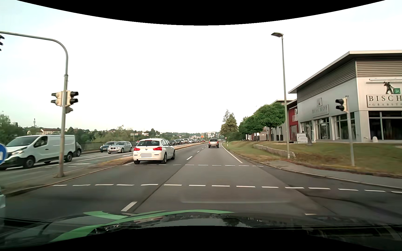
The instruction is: Follow the waypoints while adhering to traffic rules and regulations
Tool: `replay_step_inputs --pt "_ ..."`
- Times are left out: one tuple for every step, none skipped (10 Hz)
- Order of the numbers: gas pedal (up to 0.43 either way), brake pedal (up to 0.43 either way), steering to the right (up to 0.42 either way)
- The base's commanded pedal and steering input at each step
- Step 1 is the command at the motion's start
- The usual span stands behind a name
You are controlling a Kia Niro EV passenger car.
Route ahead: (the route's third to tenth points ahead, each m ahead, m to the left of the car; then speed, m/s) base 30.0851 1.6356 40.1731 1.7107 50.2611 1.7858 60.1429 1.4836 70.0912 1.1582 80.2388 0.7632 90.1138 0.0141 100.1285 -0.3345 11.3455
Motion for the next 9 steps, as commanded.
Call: replay_step_inputs --pt "0.299 0.0 -0.001" --pt "0.299 0.0 -0.001" --pt "0.28 0.0 -0.001" --pt "0.248 0.0 -0.001" --pt "0.248 0.0 -0.001" --pt "0.248 0.0 -0.001" --pt "0.248 0.0 -0.001" --pt "0.248 0.0 -0.001" --pt "0.248 0.0 -0.001"
